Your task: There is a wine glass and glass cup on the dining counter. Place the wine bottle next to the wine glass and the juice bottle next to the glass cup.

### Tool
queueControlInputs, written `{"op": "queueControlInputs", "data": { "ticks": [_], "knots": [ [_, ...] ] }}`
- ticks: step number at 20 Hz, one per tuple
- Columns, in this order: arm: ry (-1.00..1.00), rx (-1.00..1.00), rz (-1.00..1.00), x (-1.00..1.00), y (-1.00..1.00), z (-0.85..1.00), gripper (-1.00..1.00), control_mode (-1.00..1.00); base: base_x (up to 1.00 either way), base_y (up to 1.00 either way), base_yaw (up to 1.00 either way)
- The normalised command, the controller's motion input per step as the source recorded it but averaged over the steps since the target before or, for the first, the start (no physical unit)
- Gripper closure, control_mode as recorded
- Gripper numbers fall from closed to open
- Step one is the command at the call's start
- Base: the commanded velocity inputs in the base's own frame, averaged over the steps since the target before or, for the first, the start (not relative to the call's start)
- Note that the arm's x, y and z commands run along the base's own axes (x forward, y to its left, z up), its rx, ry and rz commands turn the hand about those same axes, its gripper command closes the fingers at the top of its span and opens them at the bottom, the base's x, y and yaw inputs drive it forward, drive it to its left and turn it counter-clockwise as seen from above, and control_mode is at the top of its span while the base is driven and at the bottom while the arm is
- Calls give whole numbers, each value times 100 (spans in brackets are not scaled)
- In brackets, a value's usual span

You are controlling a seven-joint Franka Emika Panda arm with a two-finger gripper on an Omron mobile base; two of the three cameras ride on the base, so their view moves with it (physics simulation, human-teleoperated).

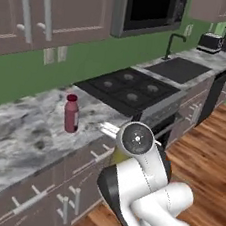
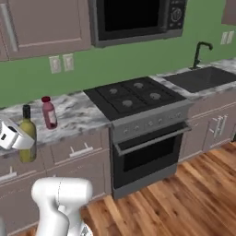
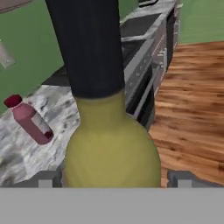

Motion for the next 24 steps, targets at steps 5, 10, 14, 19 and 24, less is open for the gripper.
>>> {"op": "queueControlInputs", "data": {
  "ticks": [5,10,14,19,24],
  "knots": [
    [0,0,0,0,0,0,100,100,-7,5,-89],
    [0,0,0,0,0,0,100,100,-3,6,-89],
    [0,0,0,0,0,0,100,100,-1,10,-85],
    [0,0,0,0,0,0,100,100,0,10,-85],
    [0,0,0,0,0,0,100,100,0,12,-82]
  ]
}}
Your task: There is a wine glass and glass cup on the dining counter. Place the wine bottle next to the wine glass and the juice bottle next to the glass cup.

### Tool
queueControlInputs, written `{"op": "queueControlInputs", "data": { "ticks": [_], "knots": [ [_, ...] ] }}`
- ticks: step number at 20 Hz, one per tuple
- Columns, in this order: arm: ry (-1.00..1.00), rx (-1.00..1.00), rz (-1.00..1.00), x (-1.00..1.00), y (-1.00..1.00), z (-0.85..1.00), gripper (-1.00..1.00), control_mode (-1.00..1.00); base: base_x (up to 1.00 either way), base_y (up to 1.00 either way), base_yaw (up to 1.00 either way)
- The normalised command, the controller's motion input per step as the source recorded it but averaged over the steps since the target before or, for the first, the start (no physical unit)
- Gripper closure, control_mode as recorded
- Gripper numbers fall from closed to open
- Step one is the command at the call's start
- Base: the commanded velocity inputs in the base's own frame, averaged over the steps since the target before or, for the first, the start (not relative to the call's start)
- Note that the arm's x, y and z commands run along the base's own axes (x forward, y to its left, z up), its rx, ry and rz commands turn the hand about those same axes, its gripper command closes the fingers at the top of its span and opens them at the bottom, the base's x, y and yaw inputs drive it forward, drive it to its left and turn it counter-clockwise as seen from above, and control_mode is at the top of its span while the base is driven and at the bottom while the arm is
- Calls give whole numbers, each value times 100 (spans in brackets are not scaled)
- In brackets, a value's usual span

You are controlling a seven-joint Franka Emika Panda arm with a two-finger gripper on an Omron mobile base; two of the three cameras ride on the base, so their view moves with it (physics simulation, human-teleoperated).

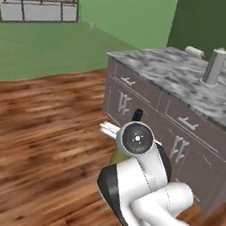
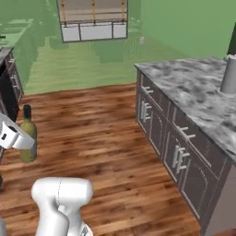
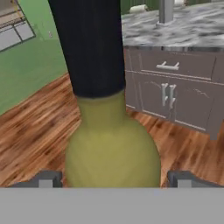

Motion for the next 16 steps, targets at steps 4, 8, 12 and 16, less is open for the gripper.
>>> {"op": "queueControlInputs", "data": {
  "ticks": [4,8,12,16],
  "knots": [
    [0,0,0,0,0,0,100,100,0,21,-68],
    [0,0,0,0,0,0,100,100,3,24,-58],
    [0,0,0,0,0,0,100,100,7,25,-47],
    [0,0,0,0,0,0,100,100,9,26,-44]
  ]
}}
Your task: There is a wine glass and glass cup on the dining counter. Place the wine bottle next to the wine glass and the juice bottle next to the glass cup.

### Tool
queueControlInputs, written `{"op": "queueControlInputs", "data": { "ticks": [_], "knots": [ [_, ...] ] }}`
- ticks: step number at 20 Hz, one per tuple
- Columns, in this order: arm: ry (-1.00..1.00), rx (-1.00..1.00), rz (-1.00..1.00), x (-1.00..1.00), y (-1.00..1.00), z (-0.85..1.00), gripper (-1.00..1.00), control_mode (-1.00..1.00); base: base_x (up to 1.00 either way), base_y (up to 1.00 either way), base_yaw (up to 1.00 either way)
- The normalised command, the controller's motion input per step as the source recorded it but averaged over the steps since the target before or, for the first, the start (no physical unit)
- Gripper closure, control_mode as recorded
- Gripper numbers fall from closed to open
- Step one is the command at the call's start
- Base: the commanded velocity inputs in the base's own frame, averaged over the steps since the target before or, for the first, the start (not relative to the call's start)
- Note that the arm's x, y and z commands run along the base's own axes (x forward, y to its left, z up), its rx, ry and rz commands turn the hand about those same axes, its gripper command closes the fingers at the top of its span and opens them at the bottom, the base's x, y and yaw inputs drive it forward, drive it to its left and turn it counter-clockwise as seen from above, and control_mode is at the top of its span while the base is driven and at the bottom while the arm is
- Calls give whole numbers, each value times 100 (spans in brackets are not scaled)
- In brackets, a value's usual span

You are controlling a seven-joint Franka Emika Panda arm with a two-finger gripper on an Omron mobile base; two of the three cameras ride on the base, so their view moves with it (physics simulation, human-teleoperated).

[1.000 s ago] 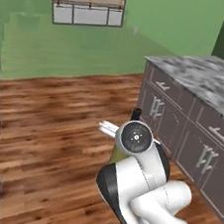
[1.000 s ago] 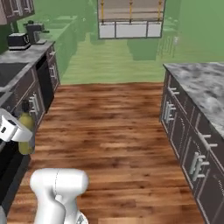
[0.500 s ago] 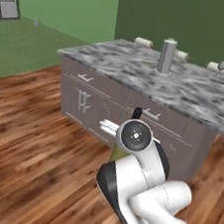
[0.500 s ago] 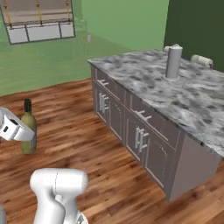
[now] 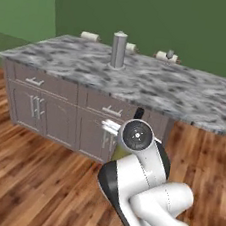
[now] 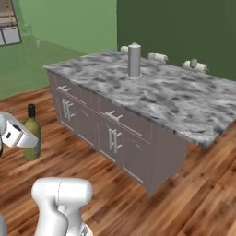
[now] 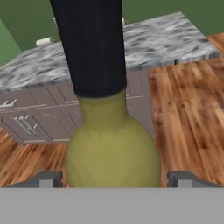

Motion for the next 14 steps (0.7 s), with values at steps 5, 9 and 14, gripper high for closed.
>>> {"op": "queueControlInputs", "data": {
  "ticks": [5,9,14],
  "knots": [
    [0,0,0,0,0,0,100,100,15,29,-41],
    [0,0,0,0,0,0,100,100,22,31,-30],
    [0,0,0,0,0,0,100,100,32,4,-2]
  ]
}}
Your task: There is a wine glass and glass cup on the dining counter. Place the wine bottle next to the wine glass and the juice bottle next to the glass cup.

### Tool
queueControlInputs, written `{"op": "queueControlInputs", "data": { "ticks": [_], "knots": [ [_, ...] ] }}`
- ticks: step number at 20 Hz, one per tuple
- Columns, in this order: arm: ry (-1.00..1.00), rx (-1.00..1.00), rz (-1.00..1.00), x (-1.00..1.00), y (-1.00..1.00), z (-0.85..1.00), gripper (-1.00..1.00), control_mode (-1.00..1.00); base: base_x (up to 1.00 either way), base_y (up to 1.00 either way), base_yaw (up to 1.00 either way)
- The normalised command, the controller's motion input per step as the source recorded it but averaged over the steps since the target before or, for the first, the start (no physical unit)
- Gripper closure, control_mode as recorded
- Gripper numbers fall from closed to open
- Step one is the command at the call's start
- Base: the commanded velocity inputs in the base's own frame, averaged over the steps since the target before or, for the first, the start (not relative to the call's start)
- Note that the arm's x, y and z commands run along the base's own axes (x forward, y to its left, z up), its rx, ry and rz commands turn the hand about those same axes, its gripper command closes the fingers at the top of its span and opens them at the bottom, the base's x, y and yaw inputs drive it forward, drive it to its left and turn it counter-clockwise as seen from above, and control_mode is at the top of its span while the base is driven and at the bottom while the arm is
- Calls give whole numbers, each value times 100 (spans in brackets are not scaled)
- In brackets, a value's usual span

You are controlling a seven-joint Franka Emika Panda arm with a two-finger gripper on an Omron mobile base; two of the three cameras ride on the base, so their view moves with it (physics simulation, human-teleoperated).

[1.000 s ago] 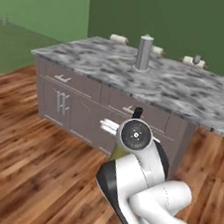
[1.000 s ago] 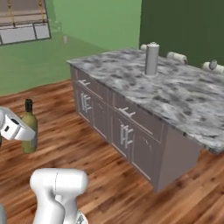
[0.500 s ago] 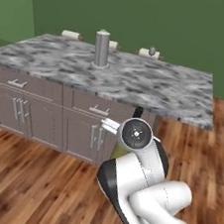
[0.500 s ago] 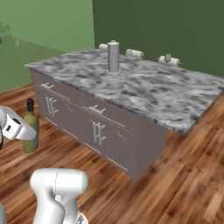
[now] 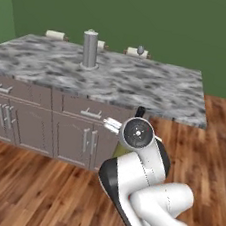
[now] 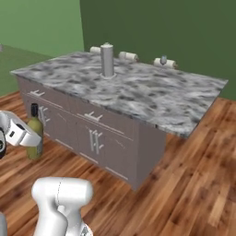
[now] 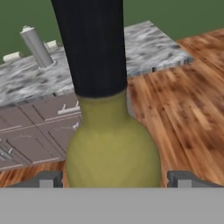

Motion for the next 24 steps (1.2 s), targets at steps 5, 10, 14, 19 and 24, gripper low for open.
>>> {"op": "queueControlInputs", "data": {
  "ticks": [5,10,14,19,24],
  "knots": [
    [0,0,0,0,0,0,100,100,29,-28,-6],
    [0,0,0,0,0,0,100,100,17,-51,-14],
    [0,0,0,0,0,0,100,100,8,-65,-7],
    [0,0,0,0,0,0,100,100,7,-68,-1],
    [0,0,0,0,0,0,100,100,13,-66,0]
  ]
}}
